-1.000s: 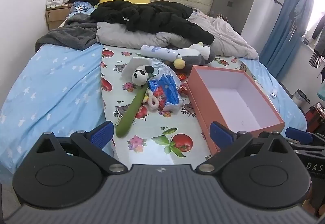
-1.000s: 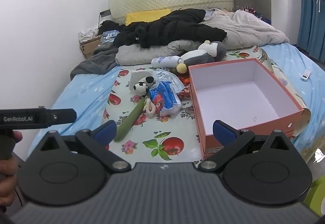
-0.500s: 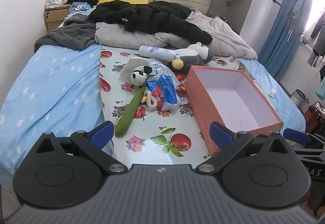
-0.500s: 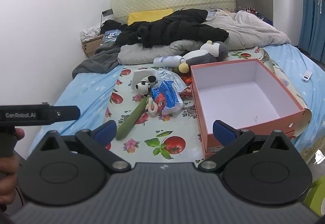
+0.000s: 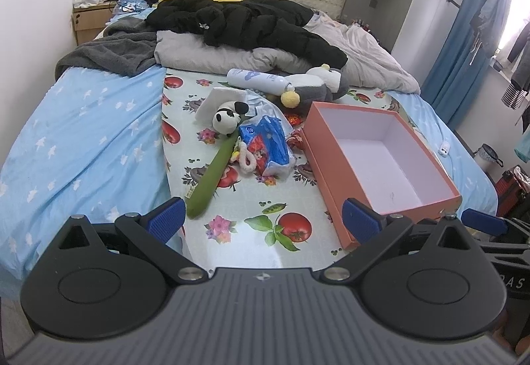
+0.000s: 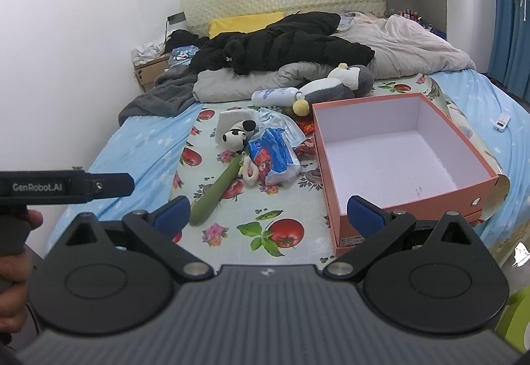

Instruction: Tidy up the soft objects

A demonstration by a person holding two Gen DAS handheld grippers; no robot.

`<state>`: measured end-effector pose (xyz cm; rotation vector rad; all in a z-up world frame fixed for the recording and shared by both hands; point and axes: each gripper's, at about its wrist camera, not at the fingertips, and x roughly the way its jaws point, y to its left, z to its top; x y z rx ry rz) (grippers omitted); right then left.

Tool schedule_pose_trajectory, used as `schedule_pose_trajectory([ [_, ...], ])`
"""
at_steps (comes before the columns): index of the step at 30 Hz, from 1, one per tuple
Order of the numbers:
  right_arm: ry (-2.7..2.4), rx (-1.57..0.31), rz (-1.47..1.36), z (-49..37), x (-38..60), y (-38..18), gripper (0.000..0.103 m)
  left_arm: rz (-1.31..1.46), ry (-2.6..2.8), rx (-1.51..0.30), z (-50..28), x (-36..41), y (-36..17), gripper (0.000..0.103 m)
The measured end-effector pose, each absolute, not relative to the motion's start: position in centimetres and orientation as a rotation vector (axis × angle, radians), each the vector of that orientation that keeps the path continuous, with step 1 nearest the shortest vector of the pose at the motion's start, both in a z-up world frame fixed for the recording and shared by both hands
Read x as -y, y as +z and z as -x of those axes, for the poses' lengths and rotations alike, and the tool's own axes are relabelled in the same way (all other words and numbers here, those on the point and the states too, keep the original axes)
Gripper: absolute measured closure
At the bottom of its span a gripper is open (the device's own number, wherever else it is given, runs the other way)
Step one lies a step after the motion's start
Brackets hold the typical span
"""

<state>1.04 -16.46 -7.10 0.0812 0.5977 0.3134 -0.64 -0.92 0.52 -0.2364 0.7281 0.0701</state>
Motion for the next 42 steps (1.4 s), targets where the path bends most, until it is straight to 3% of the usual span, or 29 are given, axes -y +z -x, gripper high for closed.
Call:
schedule_pose_trajectory([
  [42,0.298,-0.625,-0.082,-1.5,16.6,-7.9,0.000,0.230,0.054,-0.758,-0.3,1.0,-1.3,0.001],
])
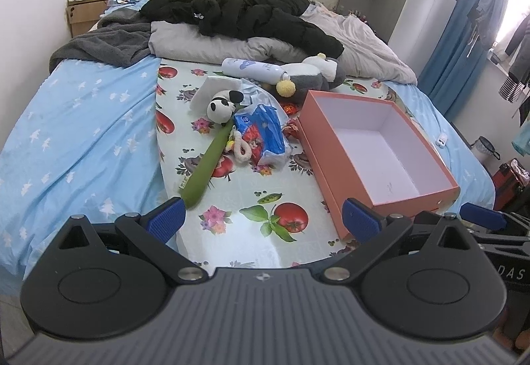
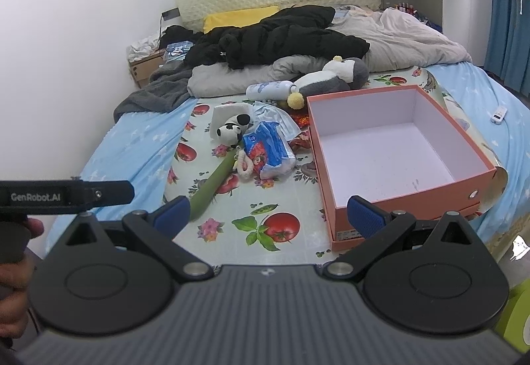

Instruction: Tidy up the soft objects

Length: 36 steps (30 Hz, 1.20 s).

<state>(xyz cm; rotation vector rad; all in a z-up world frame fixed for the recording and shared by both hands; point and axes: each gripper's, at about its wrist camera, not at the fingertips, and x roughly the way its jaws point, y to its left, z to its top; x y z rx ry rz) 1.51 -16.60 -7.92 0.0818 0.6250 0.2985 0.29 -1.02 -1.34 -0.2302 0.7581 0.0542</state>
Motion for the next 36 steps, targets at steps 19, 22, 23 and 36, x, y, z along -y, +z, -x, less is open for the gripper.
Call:
schedule_pose_trajectory([
  [19,0.293,-0.656,-0.084,-2.5,16.6,-9.2,0.000,0.249,0.010,-0.791,-0.7,1.1,-2.5,0.001],
  [22,0.290,-0.663,-0.087,-2.9,16.7,-9.4,0.000,0.249,-0.005,-0.799,-1.2,1.3,-2.7,0.001],
  [23,0.289,-0.665,-0.088,-3.1,16.7,-9.4,0.000,0.249,-0.008,-0.801,-1.5,1.3,-2.8,0.001],
  [36,0.264,-0.706,-0.095,-4.9,16.7,-10.2,0.000,0.260,-0.011,-0.809,-3.3,1.0,-3.8,0.002],
])
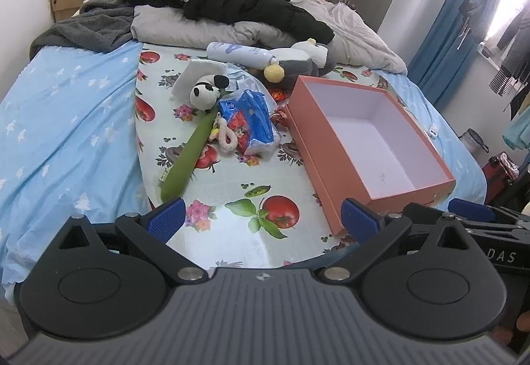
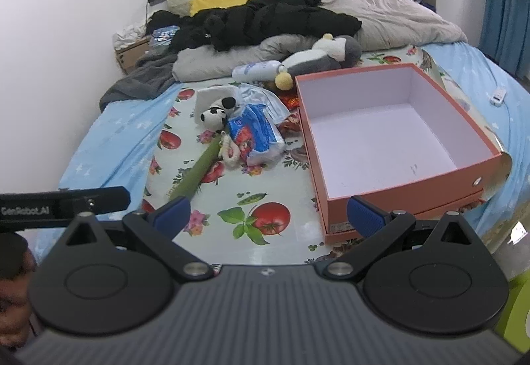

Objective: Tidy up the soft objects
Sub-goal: 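Grasp the white rope toy with left tool while right tool grasps blue tissue packet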

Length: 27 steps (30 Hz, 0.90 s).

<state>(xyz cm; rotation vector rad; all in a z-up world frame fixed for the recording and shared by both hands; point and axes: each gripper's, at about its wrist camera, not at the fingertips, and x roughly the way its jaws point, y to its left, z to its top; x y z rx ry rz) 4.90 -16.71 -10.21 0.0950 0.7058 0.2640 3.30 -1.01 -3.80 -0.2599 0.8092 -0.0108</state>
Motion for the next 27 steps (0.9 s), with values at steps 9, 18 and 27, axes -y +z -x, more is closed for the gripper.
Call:
schedule_pose_trajectory([
  [9,0.266,-0.737,-0.134,-7.2,16.8,-11.0,0.010,0.277,-0.012,-0.839,-5.6,0.1,-5.8,0.002],
  [18,0.305,-0.774,-0.131,-10.9,16.1,-11.7,0.023,0.296,-0.034,-0.868,-9.6,-0.4,-8.3,0.004],
  [27,0.351,-0.808,-0.118,-16.0,14.3,-13.1,0.029,0.316,-0.037,-0.910,-14.8,-1.5,-11.2,0.020],
])
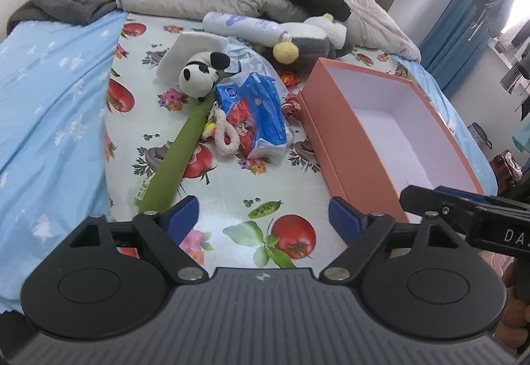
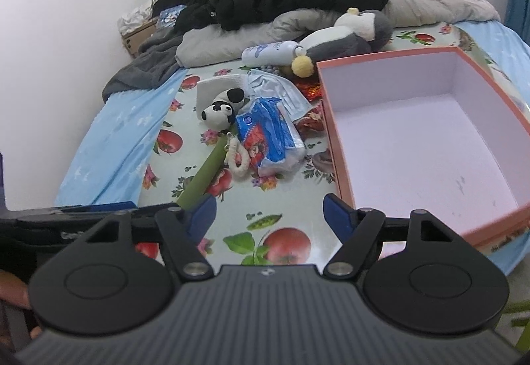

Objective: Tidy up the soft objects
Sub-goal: 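Grasp the white rope toy with left tool while right tool grasps blue tissue packet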

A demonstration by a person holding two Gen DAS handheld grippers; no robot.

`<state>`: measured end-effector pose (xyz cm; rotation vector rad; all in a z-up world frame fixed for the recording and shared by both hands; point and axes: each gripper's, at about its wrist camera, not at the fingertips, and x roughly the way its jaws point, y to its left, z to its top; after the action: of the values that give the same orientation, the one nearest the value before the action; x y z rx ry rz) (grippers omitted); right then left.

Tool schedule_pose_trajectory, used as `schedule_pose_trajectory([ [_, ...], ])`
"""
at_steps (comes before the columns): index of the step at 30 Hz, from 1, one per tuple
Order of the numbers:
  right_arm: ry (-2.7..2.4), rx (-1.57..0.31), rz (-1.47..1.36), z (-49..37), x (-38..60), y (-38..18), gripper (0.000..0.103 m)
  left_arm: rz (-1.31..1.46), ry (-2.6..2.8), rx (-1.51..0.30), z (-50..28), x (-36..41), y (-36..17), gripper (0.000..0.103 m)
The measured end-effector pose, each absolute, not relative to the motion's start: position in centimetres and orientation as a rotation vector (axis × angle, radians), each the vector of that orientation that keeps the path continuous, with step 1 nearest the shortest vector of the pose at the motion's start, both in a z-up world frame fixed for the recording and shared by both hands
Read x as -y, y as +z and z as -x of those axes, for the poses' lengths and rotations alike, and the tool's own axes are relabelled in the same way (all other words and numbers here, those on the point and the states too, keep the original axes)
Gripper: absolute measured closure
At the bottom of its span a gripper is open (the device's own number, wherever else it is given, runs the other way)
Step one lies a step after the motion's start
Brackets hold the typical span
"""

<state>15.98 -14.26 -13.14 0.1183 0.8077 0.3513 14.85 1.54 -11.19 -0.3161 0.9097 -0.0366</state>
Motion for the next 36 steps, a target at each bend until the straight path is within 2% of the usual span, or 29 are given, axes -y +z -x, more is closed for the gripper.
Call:
schedule_pose_trajectory([
  [3,0.375,-0.814,-0.113,-17.8,13.5,-13.7,0.029,0.324,-0.038,-0.929,-16.6,-2.1,-12.5,0.023],
  [14,0.454,-0.811,-0.119,-25.4,10.4,-15.6,0.030,0.348,-0.021,-0.972,-23.3,-4.3,-17.9,0.024],
  [17,0.458,-0.829,-0.114,-27.5,9.3,-16.5,0.030,0.342,-0.032,-0.980,-25.1,-4.6,-19.4,0.029],
  [23,0.459,-0.903,-0.102,-31.1,7.6,-19.2,0.030,0.352,-0.051,-1.012,-27.9,-5.2,-22.2,0.033],
  [26,0.453,-0.923,-0.076,-32.4,6.8,-20.4,0.035,0.353,-0.057,-1.027,-29.0,-5.5,-23.5,0.035],
  [32,0.416,-0.964,-0.058,-35.2,6.1,-22.9,0.038,0.356,-0.076,-1.039,-31.1,-5.9,-25.6,0.041],
  [36,0.392,-0.975,-0.028,-36.6,5.9,-24.4,0.040,0.358,-0.088,-1.048,-32.1,-5.9,-26.6,0.050],
])
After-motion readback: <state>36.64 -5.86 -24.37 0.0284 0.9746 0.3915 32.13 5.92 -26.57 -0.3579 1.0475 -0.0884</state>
